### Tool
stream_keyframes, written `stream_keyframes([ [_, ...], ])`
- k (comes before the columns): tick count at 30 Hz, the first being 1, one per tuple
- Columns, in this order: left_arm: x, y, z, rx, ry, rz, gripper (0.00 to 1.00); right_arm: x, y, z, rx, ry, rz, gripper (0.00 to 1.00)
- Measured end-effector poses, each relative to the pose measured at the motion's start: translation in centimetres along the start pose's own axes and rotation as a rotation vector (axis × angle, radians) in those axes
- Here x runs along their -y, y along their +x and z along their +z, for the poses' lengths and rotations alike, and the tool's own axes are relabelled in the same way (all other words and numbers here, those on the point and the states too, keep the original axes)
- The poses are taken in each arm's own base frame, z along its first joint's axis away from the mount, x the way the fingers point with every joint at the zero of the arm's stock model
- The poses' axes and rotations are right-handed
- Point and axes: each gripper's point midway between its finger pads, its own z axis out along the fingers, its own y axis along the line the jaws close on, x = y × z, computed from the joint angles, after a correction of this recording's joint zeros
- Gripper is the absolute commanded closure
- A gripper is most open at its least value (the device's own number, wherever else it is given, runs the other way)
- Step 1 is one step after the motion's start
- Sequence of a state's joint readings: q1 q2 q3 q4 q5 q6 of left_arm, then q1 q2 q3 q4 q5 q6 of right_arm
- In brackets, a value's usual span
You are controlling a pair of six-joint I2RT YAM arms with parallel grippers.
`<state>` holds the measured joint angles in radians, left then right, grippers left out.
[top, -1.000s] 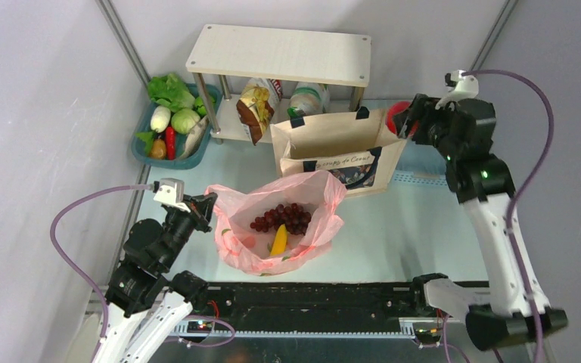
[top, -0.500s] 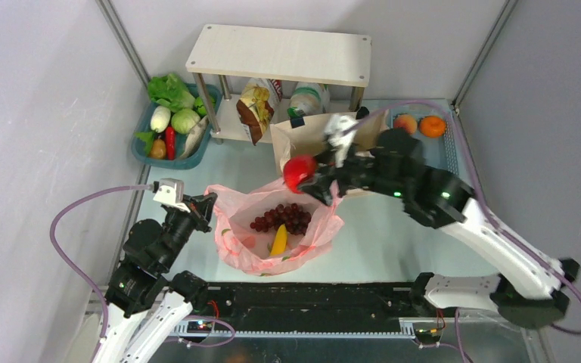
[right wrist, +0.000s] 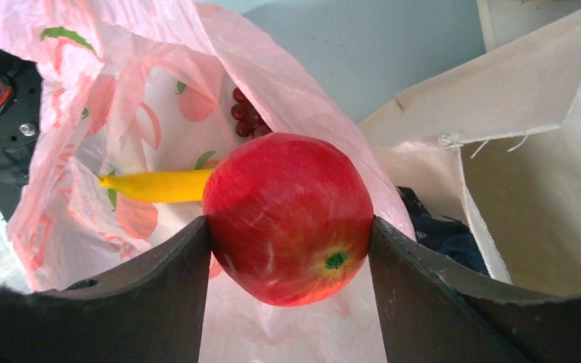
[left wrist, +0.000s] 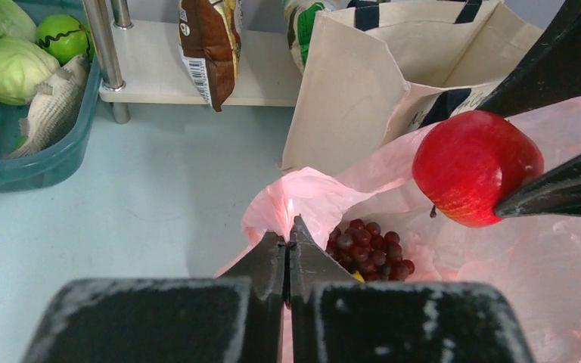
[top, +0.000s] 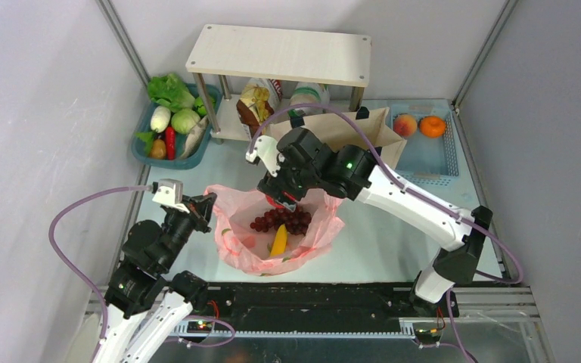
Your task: Place the mixed food into the grocery bags and tie them
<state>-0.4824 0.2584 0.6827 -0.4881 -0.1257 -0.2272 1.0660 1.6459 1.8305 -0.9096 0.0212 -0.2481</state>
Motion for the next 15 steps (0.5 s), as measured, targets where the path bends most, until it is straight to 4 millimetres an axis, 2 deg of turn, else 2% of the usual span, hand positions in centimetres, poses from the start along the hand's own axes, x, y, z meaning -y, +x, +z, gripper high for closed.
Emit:
stream_keyframes([
  [1,0.0,0.0,0.0,0.000,0.000,0.000,1.00,-0.1,0.1,-0.2,-0.003,-0.004,-0.001,0.13],
  [3,0.0,0.0,0.0,0.001,0.000,0.000,1.00,-0.4,-0.1,-0.6,0.005,-0.017,-0.007,0.03],
  [10,0.0,-0.1,-0.1,0.004,0.001,-0.001,1.00,-0.8,-0.9,-2.9,0.064,-0.013,-0.023,0.01],
  [15,0.0,-0.1,-0.1,0.004,0.000,-0.001,1.00,0.6,-1.0,-4.7,0.079,0.076,0.047,0.02],
])
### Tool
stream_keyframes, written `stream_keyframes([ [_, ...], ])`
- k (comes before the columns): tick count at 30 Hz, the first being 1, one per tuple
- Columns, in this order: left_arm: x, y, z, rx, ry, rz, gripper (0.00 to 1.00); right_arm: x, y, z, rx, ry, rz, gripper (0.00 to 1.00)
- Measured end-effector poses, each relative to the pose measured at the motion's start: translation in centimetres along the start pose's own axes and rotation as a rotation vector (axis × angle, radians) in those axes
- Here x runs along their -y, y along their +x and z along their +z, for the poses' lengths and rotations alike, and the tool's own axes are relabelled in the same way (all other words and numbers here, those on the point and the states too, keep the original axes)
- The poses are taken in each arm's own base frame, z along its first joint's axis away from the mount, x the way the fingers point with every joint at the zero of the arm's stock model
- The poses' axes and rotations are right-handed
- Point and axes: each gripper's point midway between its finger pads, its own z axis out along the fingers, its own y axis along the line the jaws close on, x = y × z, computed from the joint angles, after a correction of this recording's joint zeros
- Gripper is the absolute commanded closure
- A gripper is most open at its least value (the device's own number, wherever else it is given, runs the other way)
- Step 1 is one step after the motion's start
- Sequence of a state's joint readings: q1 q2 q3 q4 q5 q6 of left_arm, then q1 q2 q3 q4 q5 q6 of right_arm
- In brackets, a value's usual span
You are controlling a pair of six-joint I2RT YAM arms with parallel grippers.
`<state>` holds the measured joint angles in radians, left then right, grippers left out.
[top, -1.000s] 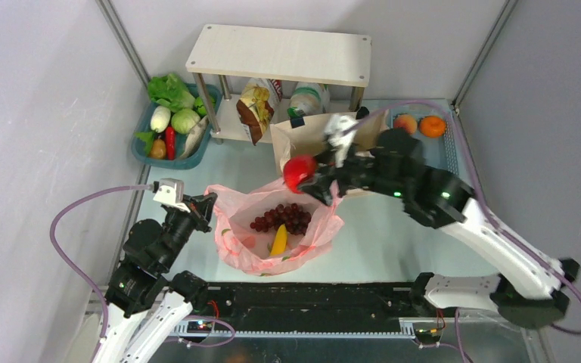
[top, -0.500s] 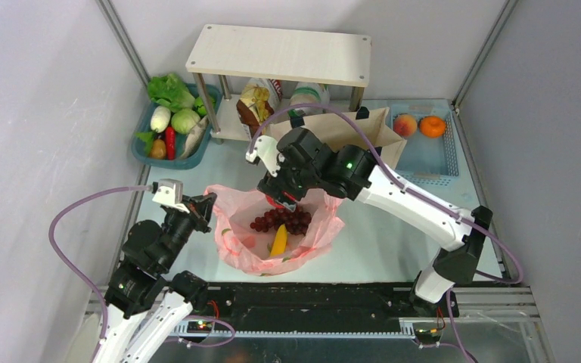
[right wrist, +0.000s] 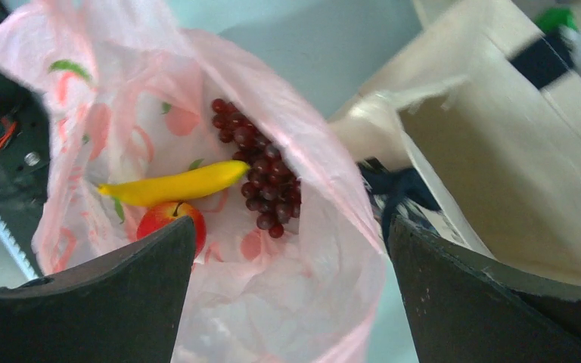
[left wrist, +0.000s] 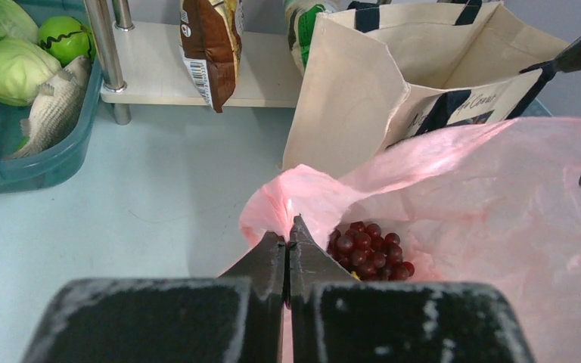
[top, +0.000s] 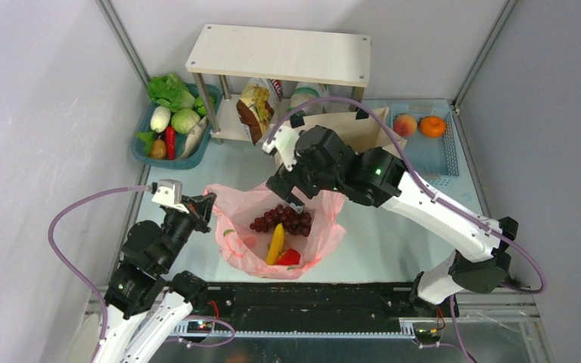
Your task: Place the mixed food into the grocery bags and tie them
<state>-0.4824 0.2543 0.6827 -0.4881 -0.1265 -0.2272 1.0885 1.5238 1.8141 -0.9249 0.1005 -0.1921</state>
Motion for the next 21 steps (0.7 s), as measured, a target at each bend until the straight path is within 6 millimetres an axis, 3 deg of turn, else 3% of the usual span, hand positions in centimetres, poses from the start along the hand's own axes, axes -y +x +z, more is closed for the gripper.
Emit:
stream_keyframes([
  [9,0.0,0.0,0.0,0.000,-0.002,0.000,1.00,4.5,2.3,-4.1,-0.089,0.317,0.220,0.10],
  [15,0.0,0.0,0.0,0.001,-0.002,0.000,1.00,4.0,3.5,-6.8,-0.103,0.378,0.295,0.19],
  [21,0.0,0.0,0.0,0.001,-0.002,0.000,1.00,2.5,4.4,-7.4,-0.116,0.395,0.379,0.22],
])
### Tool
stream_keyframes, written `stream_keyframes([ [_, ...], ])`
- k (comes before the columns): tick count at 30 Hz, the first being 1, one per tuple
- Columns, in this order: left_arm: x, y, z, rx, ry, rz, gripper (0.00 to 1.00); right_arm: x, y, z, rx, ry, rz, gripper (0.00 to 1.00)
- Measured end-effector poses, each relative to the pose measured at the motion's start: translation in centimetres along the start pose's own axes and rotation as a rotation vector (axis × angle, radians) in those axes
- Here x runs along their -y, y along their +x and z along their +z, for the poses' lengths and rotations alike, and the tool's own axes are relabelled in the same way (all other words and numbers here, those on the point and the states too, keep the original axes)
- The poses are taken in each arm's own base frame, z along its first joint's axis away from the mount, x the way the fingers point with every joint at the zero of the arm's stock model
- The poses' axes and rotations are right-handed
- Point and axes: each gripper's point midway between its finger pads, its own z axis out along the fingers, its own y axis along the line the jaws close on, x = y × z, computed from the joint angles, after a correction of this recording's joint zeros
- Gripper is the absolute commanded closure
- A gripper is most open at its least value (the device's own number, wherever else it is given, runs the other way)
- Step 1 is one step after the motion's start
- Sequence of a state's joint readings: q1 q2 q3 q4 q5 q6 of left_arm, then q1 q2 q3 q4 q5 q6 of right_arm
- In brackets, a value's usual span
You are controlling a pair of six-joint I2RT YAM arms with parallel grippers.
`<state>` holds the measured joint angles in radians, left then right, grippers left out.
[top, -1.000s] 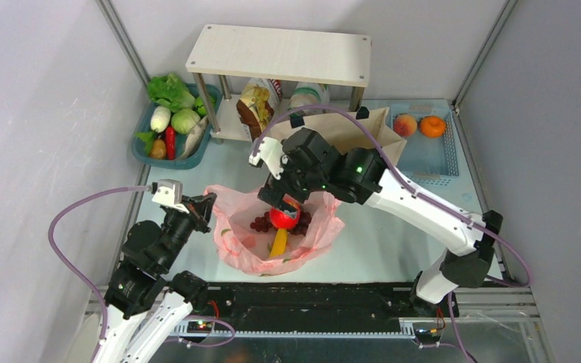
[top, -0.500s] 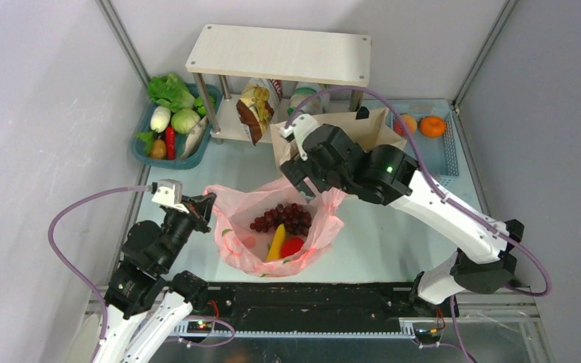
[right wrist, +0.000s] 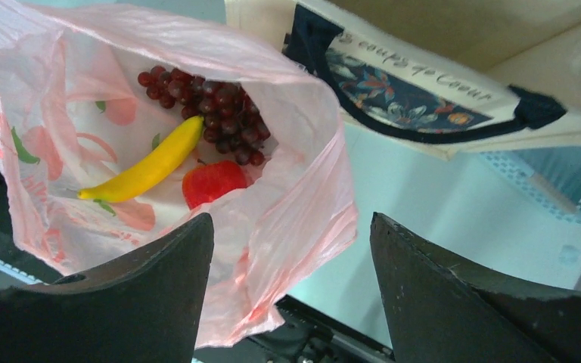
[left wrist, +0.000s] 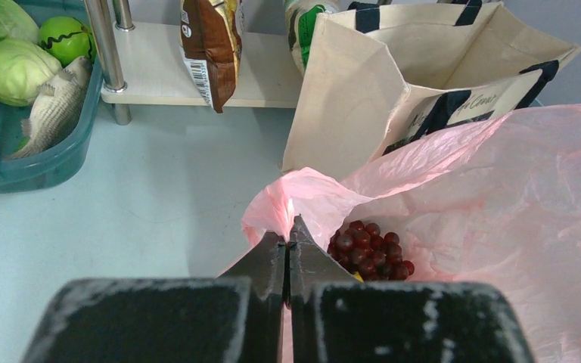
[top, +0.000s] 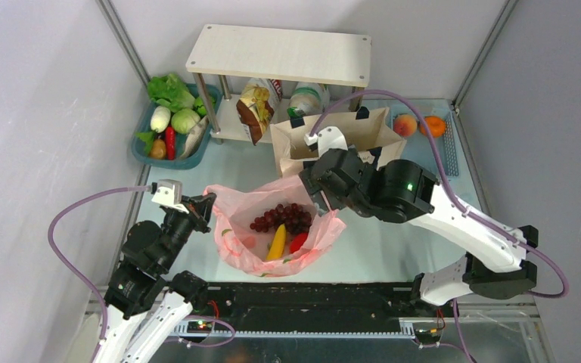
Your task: Place the mixed food into the grocery bags and tie them
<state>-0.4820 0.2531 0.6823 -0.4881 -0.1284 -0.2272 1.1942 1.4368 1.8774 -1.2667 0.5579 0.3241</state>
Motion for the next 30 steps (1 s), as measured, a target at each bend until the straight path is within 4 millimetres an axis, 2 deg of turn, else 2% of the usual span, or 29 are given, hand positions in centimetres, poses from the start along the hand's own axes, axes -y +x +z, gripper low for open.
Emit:
stream_keyframes([
  [4,0.0,0.0,0.0,0.000,0.000,0.000,1.00,-0.4,1.9,-0.4,-0.022,-0.006,0.040,0.30],
  [6,0.0,0.0,0.0,0.000,0.000,0.000,1.00,-0.5,3.0,-0.5,-0.040,-0.011,0.051,0.41],
  [8,0.0,0.0,0.0,0.000,0.000,0.000,1.00,-0.6,3.6,-0.5,-0.053,-0.013,0.054,0.62],
  [9,0.0,0.0,0.0,0.000,0.000,0.000,1.00,-0.7,3.8,-0.4,-0.060,-0.017,0.060,0.77],
  [11,-0.1,0.0,0.0,0.001,-0.004,0.000,1.00,-1.1,4.1,-0.3,-0.072,-0.030,0.063,0.91],
  [13,-0.2,0.0,0.0,0.003,-0.012,0.000,1.00,-1.4,4.5,-0.2,-0.086,-0.047,0.047,0.97],
  [17,-0.4,-0.2,0.1,-0.019,-0.031,-0.006,1.00,-1.8,4.4,-0.2,-0.079,-0.066,0.043,1.00],
  [20,0.1,-2.0,0.3,-0.045,-0.037,-0.017,1.00,-1.3,3.4,-1.2,-0.014,-0.088,0.079,1.00],
  [24,1.5,-6.9,-0.2,-0.010,-0.017,-0.037,1.00,1.1,1.1,-5.0,0.147,-0.137,0.166,1.00],
  [27,2.8,-11.6,-1.5,0.064,0.020,-0.062,1.00,3.9,-1.1,-9.3,0.317,-0.191,0.243,1.00],
  [30,4.1,-14.7,-2.5,0.118,0.071,-0.094,1.00,6.6,-3.0,-12.2,0.430,-0.188,0.306,1.00],
])
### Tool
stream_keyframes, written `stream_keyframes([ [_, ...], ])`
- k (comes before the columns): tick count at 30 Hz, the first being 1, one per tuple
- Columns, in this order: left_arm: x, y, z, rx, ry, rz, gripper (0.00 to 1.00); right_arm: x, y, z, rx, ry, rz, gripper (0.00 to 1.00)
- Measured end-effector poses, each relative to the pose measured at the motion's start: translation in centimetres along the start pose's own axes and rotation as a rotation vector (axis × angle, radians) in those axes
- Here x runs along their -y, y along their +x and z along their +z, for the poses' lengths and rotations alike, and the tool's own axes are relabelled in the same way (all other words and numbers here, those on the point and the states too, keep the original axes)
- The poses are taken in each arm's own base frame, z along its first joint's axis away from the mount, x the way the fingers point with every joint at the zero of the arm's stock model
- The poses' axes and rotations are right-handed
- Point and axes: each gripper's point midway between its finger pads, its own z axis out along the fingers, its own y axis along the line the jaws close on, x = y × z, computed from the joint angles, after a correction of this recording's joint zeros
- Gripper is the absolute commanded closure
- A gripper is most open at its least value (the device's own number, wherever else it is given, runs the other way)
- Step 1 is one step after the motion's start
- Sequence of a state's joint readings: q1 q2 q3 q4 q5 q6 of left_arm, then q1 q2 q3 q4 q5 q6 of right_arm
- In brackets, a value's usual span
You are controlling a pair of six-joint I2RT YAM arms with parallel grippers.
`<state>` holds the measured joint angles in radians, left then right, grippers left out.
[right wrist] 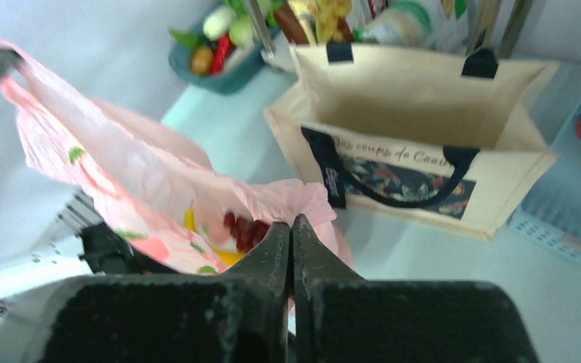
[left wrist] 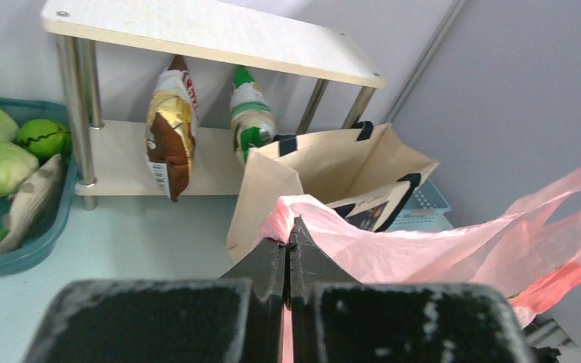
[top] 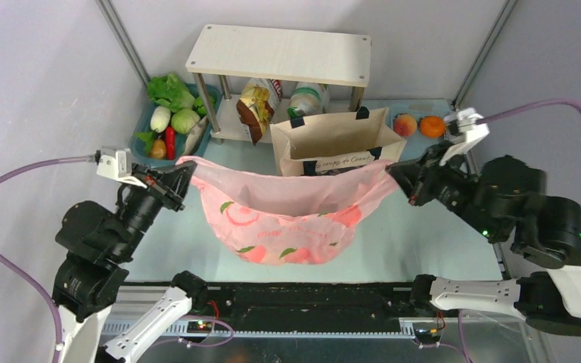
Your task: Place the mixed food into the grocery bags and tie them
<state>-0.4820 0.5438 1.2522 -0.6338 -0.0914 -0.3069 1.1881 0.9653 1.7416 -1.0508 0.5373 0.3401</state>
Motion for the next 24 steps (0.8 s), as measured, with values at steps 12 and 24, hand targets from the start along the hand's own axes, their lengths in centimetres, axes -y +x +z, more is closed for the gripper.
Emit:
stream_keyframes([
  [12,-0.2,7.8,6.2,-0.313,-0.023,-0.033,0.62,2.8,0.7,1.6,0.003,0.079,0.001,1.00],
  [24,-2.0,2.0,9.0,-0.231,-0.149,-0.009,0.00,5.9,5.3,5.6,-0.098,0.131,0.079,1.00],
])
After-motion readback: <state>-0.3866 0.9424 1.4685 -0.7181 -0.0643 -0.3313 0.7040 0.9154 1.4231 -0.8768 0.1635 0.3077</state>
